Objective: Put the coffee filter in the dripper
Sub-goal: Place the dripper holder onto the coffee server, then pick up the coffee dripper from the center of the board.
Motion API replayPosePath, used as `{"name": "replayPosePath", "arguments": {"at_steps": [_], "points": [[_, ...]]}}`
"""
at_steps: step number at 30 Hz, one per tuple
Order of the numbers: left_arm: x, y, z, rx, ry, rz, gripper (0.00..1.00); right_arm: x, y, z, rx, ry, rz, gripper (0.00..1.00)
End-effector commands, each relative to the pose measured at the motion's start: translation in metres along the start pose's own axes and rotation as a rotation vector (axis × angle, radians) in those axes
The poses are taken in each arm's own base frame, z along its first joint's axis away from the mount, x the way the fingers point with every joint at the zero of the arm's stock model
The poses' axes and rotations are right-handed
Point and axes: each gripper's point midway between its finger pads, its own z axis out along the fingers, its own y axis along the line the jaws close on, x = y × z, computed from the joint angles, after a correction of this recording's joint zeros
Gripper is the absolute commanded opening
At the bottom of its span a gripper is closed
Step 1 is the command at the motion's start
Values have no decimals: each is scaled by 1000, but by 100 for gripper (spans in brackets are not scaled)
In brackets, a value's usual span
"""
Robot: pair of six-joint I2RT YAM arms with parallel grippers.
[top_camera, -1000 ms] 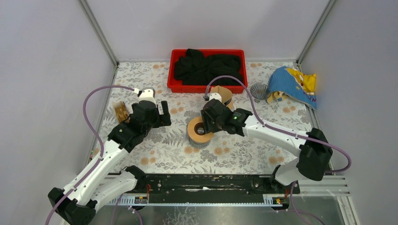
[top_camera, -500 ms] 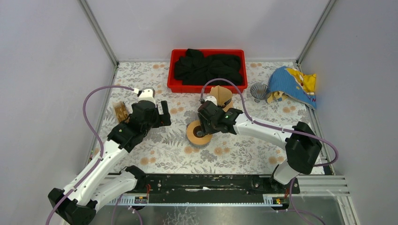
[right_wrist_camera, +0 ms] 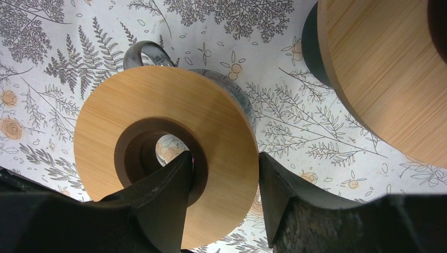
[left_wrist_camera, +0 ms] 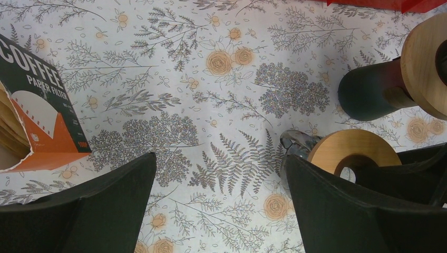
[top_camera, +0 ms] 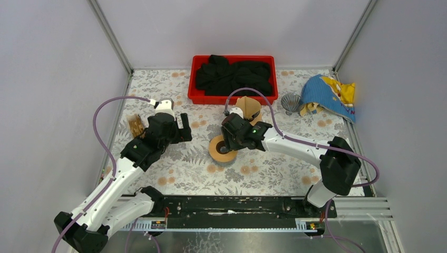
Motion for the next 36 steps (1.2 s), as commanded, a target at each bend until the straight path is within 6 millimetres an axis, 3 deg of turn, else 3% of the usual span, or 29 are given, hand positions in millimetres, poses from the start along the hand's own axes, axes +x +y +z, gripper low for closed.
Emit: {"name": "replayPosePath", "arguments": {"at_steps": [1, 9, 15, 25, 32, 36], "points": [[-9, -3, 1, 18, -40, -8, 100, -25, 13, -9, -27, -77, 18, 56], [-8, -4, 2, 20, -37, -8, 100, -24, 10, -17, -28, -80, 24, 61], [-8, -4, 2, 21, -38, -8, 100, -27, 10, -42, -82, -119, 13, 72], [-11, -3, -1, 22, -50, -9, 100, -14, -13, -76, -90, -163, -33, 85], [-13, -1, -3, 19, -64, -15, 100, -10, -59, -90, 92, -189, -67, 100], [-14, -3, -5, 29, -66, -15, 100, -11, -97, -94, 183, -173, -1, 99]]}}
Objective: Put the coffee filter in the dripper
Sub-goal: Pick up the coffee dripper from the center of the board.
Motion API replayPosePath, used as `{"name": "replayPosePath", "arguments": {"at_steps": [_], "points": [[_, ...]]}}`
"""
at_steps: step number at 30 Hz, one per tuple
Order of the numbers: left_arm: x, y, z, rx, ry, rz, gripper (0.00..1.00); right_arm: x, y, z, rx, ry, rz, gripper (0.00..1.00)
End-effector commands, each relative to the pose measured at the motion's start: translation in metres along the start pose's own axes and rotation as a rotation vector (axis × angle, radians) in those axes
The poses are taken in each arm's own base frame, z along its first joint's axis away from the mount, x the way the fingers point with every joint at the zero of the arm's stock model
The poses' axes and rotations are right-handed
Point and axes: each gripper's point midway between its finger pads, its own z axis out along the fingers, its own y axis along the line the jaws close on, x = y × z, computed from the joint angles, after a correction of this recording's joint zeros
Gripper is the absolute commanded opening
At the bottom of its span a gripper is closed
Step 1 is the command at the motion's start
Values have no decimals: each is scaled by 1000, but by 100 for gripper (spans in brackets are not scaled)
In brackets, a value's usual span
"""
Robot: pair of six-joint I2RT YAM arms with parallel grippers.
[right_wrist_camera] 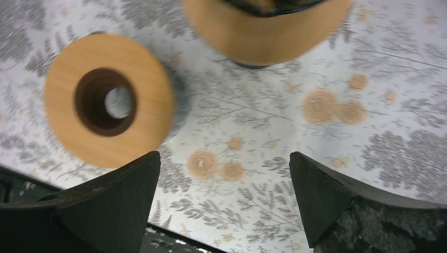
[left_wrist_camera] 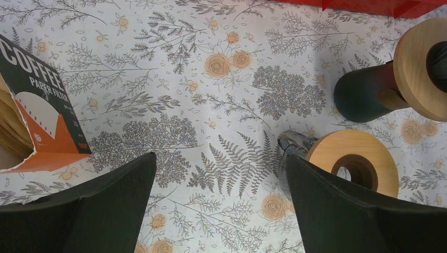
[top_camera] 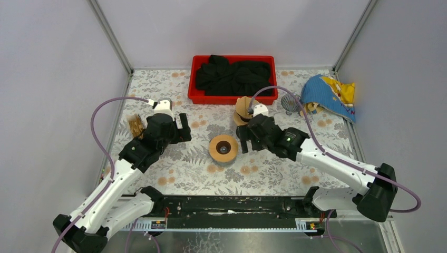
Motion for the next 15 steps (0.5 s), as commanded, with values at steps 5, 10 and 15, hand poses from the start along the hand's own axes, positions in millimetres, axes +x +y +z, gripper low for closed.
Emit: {"name": "replayPosePath", "arguments": {"at_steps": [5, 10, 15], "points": [[-12, -2, -2, 21, -57, -12, 100, -14, -90, -13, 195, -75, 158, 99], [-13, -4, -3, 42, -60, -15, 100, -33, -130, -18, 273, -159, 256, 99], [-16, -5, -5, 63, -68, -27, 100, -51, -169, -19, 304, -232, 390, 99]]}}
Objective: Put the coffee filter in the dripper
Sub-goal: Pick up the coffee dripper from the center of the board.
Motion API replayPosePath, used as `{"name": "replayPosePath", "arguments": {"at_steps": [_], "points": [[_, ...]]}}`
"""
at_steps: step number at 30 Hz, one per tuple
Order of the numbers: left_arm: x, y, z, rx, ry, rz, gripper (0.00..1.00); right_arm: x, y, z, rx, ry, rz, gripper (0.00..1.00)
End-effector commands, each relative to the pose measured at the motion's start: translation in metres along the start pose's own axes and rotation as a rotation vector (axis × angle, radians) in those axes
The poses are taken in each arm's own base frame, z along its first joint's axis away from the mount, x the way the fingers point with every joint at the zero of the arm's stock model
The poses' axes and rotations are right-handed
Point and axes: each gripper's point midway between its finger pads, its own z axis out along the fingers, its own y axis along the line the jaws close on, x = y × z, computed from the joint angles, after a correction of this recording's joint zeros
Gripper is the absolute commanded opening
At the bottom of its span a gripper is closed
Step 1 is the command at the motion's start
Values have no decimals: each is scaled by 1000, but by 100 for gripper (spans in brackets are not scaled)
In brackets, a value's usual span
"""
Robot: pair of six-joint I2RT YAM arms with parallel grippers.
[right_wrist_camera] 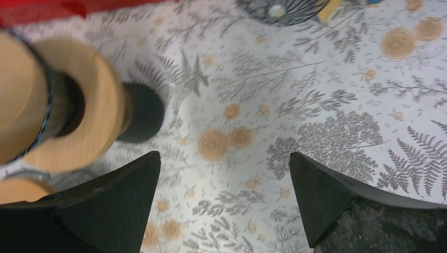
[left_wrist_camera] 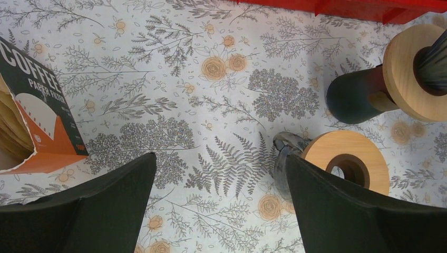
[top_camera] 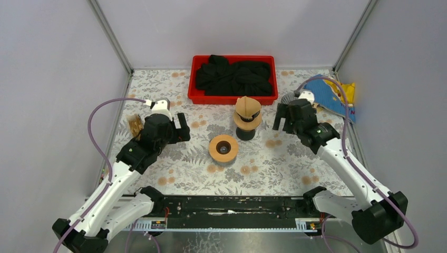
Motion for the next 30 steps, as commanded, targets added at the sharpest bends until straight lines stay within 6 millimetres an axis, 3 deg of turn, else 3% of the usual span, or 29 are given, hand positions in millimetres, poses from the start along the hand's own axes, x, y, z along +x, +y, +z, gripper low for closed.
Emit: {"name": "replayPosePath", "arguments": {"at_steps": [1, 7, 11, 19, 27, 30], "points": [[-12, -6, 0, 48, -55, -13, 100, -34, -16, 9, -16, -93, 120, 99], [-16, -6, -1, 78, -63, -35, 100, -69, -41, 40, -17, -133, 286, 100], [-18, -4, 0, 82, -64, -44, 100, -82, -55, 63, -3, -138, 352, 99], [-18, -3, 1, 92, -62, -50, 100, -88, -91, 115, 25, -113, 487, 94], [-17, -2, 4, 97, -51, -58, 100, -87, -108, 156, 60, -86, 557, 84], [-16, -1, 5, 99, -48, -61, 100, -80, -109, 168, 70, -51, 570, 70]]}}
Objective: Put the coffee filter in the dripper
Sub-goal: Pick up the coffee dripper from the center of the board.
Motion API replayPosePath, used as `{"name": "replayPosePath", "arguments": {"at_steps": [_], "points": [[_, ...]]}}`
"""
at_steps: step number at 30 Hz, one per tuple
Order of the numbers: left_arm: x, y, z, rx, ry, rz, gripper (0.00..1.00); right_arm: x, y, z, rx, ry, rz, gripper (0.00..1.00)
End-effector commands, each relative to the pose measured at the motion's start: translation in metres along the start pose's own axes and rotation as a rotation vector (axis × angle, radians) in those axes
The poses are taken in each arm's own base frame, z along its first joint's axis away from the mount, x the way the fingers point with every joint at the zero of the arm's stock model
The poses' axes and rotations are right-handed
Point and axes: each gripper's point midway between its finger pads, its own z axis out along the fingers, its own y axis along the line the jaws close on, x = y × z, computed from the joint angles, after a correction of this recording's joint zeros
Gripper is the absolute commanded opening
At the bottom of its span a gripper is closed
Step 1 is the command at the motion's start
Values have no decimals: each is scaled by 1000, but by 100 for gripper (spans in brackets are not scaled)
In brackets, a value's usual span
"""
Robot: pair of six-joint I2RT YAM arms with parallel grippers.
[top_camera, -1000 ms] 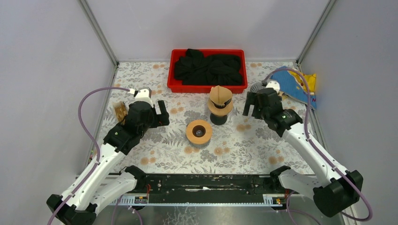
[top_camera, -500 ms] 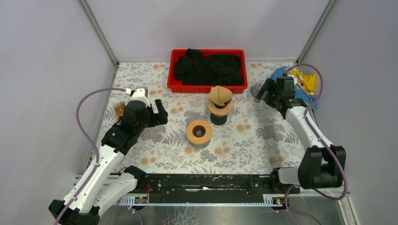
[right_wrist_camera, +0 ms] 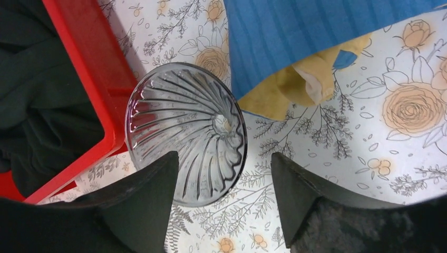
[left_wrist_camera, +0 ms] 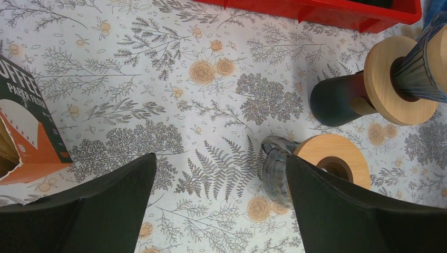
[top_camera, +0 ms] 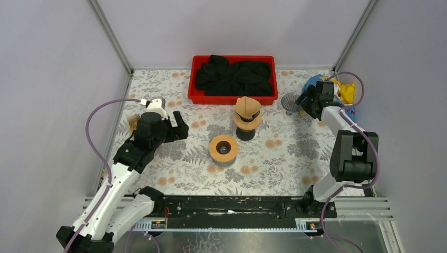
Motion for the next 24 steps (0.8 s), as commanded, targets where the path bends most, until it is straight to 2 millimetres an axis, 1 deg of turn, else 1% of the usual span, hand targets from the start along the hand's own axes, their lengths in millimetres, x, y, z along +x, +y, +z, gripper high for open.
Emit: {"name": "replayPosePath", "arguments": {"at_steps": [1, 2, 3, 5, 7, 10, 12, 14, 18, 20, 21, 23, 24], "points": [[-9, -5, 4, 33, -39, 4, 100, -22, 18, 9, -46, -40, 42, 64], [-9, -5, 4, 33, -37, 3, 100, -22, 18, 9, -47, -37, 45, 60], [-9, -4, 4, 31, -36, 3, 100, -20, 17, 9, -46, -34, 48, 59], [-9, -4, 5, 32, -33, 2, 100, -11, 12, 17, -29, -7, 54, 58], [-8, -4, 6, 34, -30, 2, 100, -7, 9, 20, -21, 6, 55, 57], [-8, -5, 6, 40, -27, -1, 100, -1, 7, 23, -17, 31, 54, 50], [-8, -5, 7, 43, -26, -1, 100, 4, 6, 24, -16, 48, 52, 46], [-8, -4, 7, 42, -26, -4, 100, 9, 6, 25, -17, 71, 57, 40], [-8, -2, 9, 34, -32, -10, 100, 18, 6, 18, -27, 106, 67, 29], [-7, 0, 11, 28, -28, -12, 100, 17, 7, 11, -30, 107, 68, 23], [-6, 0, 12, 29, -24, -12, 100, 20, 5, 9, -23, 115, 68, 21], [-5, -2, 14, 40, -10, -9, 100, 17, 7, -3, -35, 100, 69, 18], [-4, -4, 14, 49, -5, -10, 100, 18, 8, -7, -40, 102, 69, 15]]}}
